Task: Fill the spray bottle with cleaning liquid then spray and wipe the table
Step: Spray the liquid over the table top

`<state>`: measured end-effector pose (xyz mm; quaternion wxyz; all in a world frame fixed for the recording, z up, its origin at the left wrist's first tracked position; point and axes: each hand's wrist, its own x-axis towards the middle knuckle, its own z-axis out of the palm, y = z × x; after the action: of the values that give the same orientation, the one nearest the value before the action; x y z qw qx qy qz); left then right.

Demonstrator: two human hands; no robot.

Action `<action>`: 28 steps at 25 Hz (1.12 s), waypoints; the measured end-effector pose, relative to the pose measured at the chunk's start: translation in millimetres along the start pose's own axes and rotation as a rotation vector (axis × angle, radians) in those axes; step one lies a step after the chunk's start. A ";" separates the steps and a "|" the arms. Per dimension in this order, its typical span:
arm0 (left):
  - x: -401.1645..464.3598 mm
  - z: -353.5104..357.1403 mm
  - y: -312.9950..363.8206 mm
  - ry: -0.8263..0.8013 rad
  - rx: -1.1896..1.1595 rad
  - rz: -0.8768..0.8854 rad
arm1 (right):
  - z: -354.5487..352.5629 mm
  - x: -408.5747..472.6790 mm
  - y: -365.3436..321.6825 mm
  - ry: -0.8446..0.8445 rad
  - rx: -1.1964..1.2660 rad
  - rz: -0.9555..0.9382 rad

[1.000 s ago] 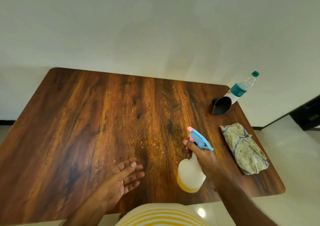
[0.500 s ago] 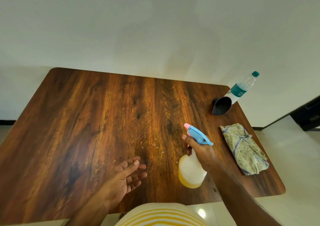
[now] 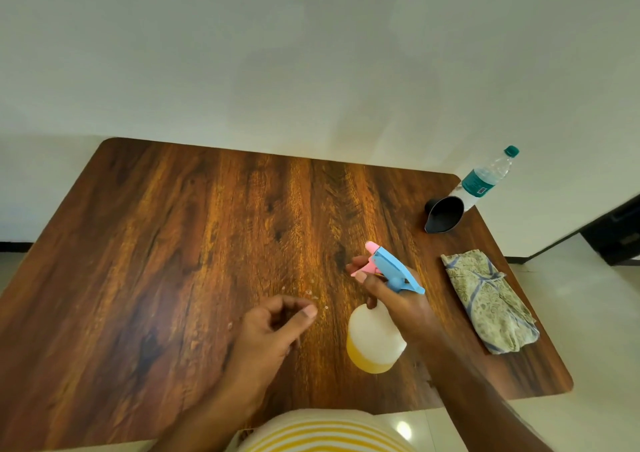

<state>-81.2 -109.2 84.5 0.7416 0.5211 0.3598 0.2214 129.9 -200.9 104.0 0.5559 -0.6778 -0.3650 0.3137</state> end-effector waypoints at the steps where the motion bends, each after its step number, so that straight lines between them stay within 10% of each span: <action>1: -0.4 10.2 11.7 -0.014 0.003 0.026 | 3.9 -1.4 -4.6 -0.007 -0.021 -0.043; 7: 5.1 56.5 58.2 -0.015 -0.374 -0.117 | 29.8 -8.9 -13.7 0.026 -0.163 -0.252; 28: 14.1 52.5 70.6 -0.033 -0.493 -0.228 | 38.0 -9.2 -6.1 0.030 -0.285 -0.343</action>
<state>-28.7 -106.2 156.5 0.8720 0.2843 0.3392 0.2089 92.5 -188.1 103.2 0.5049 -0.6821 -0.5074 0.1498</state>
